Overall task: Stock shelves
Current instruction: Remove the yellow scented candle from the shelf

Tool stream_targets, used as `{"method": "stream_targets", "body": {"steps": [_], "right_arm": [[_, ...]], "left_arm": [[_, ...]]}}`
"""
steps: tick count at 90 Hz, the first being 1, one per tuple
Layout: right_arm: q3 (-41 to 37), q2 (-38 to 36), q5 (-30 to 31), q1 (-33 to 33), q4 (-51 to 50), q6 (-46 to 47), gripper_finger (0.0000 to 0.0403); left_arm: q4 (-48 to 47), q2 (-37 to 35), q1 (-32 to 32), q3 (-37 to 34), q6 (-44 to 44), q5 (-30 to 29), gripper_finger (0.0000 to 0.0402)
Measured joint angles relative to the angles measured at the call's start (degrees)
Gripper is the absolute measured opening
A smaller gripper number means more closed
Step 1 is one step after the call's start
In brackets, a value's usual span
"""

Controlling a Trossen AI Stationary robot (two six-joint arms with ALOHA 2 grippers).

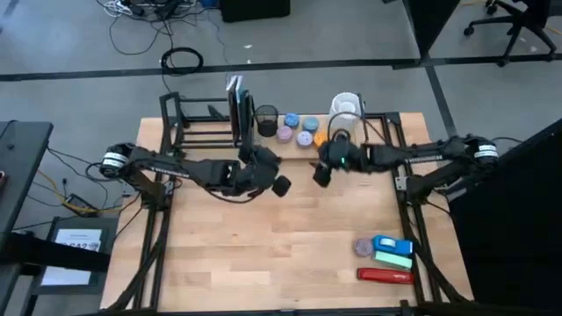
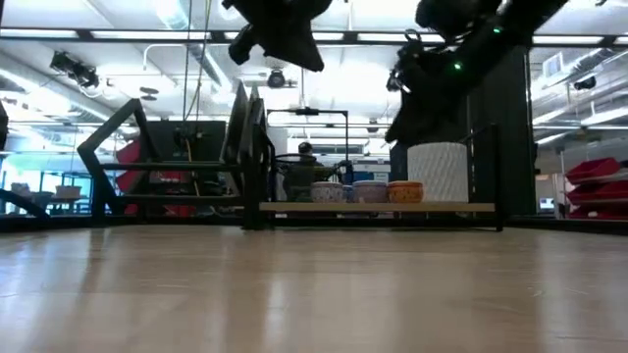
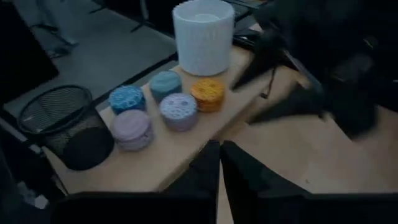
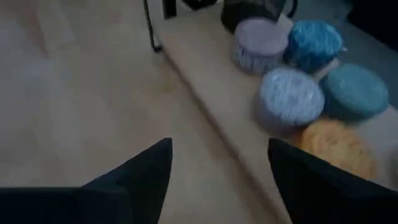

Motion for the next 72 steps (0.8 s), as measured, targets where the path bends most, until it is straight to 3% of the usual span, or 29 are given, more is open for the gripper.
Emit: {"method": "stream_targets", "body": {"steps": [13,32,57,72], "right_arm": [[2.1,1.9,-4.9,-7.2,-3.6,-2.1,0.0273],[2.0,4.8,-8.3,-13.1,-7.0,-2.7,0.0242],[2.2,9.6,-10.0,-13.5,-7.0,-4.5,0.0206],[2.0,7.8,-13.0,-12.2,-7.8,-5.7,0.0193]], "left_arm": [[-0.1,0.3,0.1,0.0,0.0,0.0,0.0000],[-0.1,0.4,0.0,0.0,0.0,0.1,0.0000],[0.0,0.5,0.0,0.0,0.0,0.1,0.0000],[-0.1,0.5,0.0,0.0,-0.1,0.3,0.0000]]}}
